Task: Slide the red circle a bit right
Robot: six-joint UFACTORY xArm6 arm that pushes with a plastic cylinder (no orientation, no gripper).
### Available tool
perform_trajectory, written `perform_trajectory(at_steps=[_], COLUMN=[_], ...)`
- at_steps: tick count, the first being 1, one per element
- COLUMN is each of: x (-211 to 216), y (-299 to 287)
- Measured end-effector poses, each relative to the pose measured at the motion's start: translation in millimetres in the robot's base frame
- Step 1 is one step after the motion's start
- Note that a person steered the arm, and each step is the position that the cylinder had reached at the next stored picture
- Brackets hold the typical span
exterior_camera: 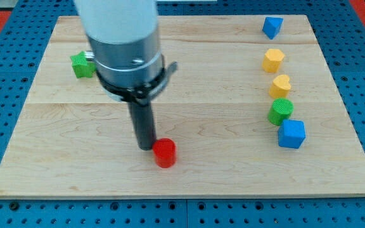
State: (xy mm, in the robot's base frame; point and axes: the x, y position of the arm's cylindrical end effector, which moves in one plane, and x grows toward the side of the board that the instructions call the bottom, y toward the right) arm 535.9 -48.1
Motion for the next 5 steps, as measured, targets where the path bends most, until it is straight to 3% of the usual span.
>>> perform_trajectory(at_steps=[3,5], x=[27,36], y=[0,62])
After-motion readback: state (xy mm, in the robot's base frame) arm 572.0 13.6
